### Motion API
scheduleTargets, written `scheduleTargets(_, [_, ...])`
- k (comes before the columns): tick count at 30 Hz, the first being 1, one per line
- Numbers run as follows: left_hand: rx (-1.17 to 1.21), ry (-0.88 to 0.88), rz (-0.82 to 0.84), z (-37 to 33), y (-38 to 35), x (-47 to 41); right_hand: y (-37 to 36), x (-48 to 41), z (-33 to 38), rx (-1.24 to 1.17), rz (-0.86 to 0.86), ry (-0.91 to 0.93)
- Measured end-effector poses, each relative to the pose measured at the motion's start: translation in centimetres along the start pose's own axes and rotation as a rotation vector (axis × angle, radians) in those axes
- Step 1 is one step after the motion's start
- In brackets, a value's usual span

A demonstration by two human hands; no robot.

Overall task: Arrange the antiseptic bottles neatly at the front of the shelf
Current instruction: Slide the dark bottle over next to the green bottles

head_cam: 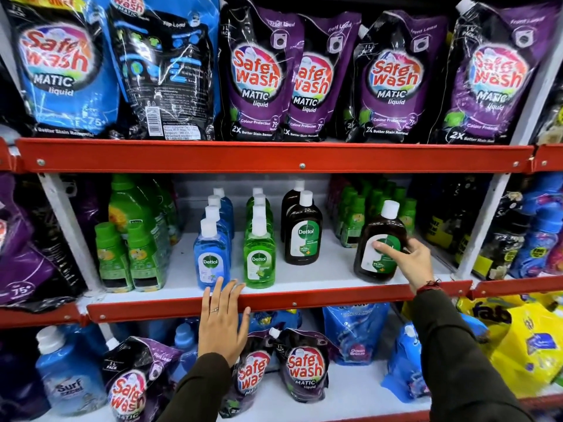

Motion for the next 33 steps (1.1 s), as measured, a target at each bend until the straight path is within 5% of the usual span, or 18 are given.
scheduleTargets(9, [-0.01, 0.001, 0.004, -0.1, 0.1, 0.1, -10.0, 2.8, 3.5, 0.023, 0.268, 0.112])
scheduleTargets(20, [-0.035, 0.003, 0.065, 0.1, 0.5, 0.1, -13.8, 3.4, 3.2, 0.057, 0.315, 0.048])
scheduleTargets(29, [0.603, -0.088, 0.142, -9.0, 0.4, -2.5, -12.9, 5.5, 2.3, 0.041, 0.234, 0.032])
scheduleTargets(33, [0.963, 0.225, 0.177, -12.3, -1.6, -5.1, -12.3, 6.5, 0.1, 0.2, 0.252, -0.008])
Point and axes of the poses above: each hand's wrist, its own x-axis away from the middle knuckle, its own y-axis out of the back of the hand, z = x × y, the point moved 7 cm from there along -x, towards the middle knuckle, and after that the axes turned 14 degrees about x, right-handed, at the moved point
